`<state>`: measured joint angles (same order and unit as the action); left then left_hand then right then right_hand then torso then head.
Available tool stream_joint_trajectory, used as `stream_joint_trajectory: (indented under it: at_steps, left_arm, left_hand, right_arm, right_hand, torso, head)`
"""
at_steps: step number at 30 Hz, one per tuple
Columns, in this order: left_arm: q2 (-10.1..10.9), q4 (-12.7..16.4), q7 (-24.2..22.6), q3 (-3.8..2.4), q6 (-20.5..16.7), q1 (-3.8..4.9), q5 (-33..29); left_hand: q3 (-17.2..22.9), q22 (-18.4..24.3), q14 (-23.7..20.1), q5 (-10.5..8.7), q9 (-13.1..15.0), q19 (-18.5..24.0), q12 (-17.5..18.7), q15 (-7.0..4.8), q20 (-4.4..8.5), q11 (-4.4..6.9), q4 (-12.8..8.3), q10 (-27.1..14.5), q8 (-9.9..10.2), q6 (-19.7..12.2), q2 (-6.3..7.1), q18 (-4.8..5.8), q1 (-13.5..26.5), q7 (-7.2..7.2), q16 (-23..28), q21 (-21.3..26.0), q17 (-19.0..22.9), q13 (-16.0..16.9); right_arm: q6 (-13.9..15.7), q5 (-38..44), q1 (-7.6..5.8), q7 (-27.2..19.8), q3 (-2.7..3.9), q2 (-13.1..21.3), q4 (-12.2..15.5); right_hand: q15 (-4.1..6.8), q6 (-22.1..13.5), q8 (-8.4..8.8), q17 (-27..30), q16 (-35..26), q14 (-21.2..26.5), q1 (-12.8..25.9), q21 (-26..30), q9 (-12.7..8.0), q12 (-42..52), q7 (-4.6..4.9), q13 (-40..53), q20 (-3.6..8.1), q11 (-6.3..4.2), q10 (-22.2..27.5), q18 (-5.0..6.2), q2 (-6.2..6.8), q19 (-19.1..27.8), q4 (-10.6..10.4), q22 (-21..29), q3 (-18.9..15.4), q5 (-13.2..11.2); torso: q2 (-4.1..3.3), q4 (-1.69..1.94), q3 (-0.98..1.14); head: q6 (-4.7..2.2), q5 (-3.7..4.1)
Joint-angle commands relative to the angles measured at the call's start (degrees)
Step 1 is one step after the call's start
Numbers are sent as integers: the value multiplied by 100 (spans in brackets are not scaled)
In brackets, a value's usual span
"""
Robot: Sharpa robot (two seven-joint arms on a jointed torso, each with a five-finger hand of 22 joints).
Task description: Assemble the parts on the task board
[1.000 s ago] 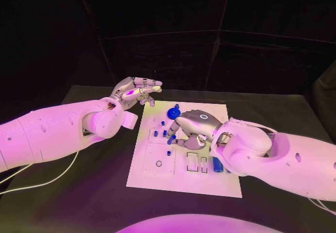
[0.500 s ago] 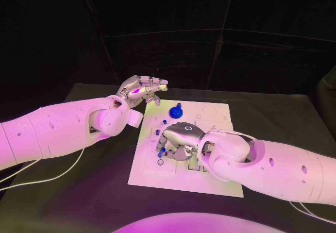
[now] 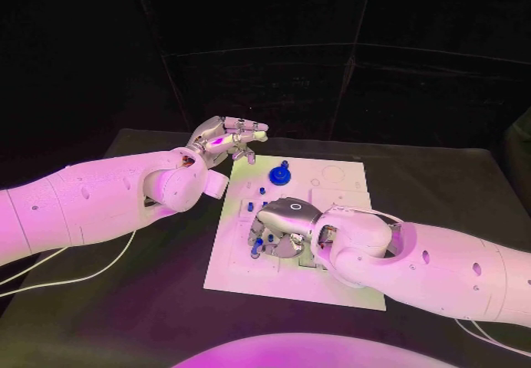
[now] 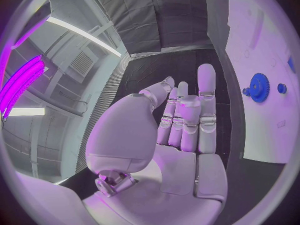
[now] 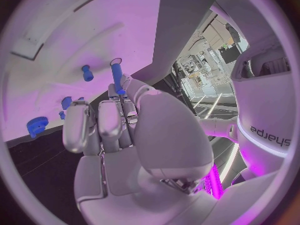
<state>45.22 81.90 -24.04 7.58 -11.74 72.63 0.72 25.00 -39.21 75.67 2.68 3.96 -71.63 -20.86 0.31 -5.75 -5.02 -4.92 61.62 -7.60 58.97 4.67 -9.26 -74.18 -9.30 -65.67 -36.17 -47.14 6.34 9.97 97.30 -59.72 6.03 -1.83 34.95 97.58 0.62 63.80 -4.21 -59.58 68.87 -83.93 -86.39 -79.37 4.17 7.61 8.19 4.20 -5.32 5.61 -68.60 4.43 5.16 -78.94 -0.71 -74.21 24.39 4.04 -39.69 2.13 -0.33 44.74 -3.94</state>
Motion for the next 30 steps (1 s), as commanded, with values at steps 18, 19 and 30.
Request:
stream_joint_trajectory:
  at_steps: [18,19,30]
  left_arm:
    - [12,9,-10,-5,77,7,-18]
    - [13,9,-9,-5,77,7,-18]
    - [22,17,1,-5,86,7,-18]
  left_hand:
    - [-9,9,-35,25,-6,26,-37,-7,-14,-6,-23,-36,-26,-24,-35,-119,-13,-13,26,24,5,9]
    - [-9,9,-35,25,-6,26,-37,-7,-14,-6,-23,-36,-26,-24,-35,-119,-13,-13,26,24,5,9]
    - [-14,13,-41,25,-7,25,-44,-5,-16,-9,-26,-44,-27,-30,-37,-118,-12,-17,30,30,19,9]
  right_arm:
    - [-242,334,46,47,-3,-74,-38]
    - [-249,355,49,50,-3,-79,-41]
    - [-329,793,83,126,-10,-146,-60]
  right_hand:
    - [-16,-9,20,8,37,-114,-8,-23,-8,-40,49,13,-34,-130,-188,-48,12,-7,21,6,61,61]
    - [-16,-9,20,8,37,-114,-8,-23,-8,-40,49,13,-34,-130,-188,-48,12,-7,21,6,61,61]
    - [-18,-10,22,21,32,-108,8,-22,-8,-52,51,15,-37,-127,-192,-47,30,0,43,9,78,81]
  torso:
    - [0,5,-3]
    - [0,5,-3]
    - [4,2,-3]
  head:
    - [29,-9]
    - [29,-9]
    - [47,-12]
